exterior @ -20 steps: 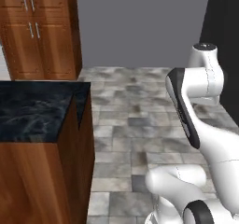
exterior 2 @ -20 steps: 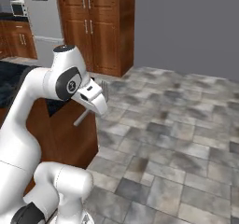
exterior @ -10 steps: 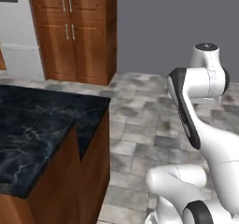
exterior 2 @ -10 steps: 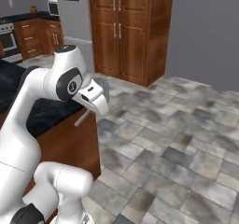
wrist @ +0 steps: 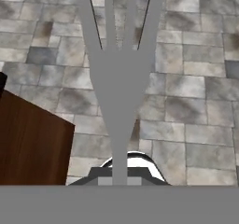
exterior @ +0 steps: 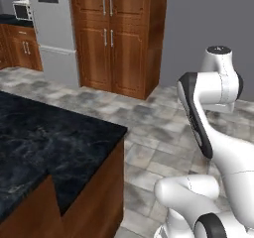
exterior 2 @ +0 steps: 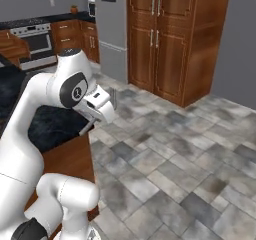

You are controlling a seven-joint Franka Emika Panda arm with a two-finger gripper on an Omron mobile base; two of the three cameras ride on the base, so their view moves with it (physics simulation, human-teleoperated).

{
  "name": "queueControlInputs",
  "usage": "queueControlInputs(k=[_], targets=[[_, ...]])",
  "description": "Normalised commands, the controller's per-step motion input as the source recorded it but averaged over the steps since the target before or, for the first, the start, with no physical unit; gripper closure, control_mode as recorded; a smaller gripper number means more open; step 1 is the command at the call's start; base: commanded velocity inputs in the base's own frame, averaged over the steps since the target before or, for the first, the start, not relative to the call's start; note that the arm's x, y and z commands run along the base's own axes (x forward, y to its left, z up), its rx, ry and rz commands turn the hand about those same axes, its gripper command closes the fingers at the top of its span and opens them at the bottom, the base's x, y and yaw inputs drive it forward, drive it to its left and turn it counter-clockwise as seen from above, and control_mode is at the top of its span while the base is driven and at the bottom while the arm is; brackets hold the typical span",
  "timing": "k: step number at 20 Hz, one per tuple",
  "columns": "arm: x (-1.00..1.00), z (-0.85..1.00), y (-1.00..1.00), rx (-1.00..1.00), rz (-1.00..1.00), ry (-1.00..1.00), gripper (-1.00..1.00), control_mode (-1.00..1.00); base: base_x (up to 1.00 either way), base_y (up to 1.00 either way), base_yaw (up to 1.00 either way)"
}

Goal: Pick up the metallic utensils from the counter and place them in the open drawer. Make sure not to pick up any wooden utensils.

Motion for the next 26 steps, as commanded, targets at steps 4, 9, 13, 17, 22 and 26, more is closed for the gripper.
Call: queueControlInputs(k=[4,9,13,17,22,26], targets=[[0.0,0.0,0.0,0.0,0.0,0.0,1.0,1.0,1.0,-0.87,0.39],[0.0,0.0,0.0,0.0,0.0,0.0,1.0,1.0,1.0,-0.89,0.38],[0.0,0.0,0.0,0.0,0.0,0.0,1.0,1.0,1.0,-0.74,0.41],[0.0,0.0,0.0,0.0,0.0,0.0,1.0,1.0,1.0,-0.58,0.44],[0.0,0.0,0.0,0.0,0.0,0.0,1.0,1.0,1.0,-0.58,0.44],[0.0,0.0,0.0,0.0,0.0,0.0,1.0,1.0,1.0,-0.5,0.43]])
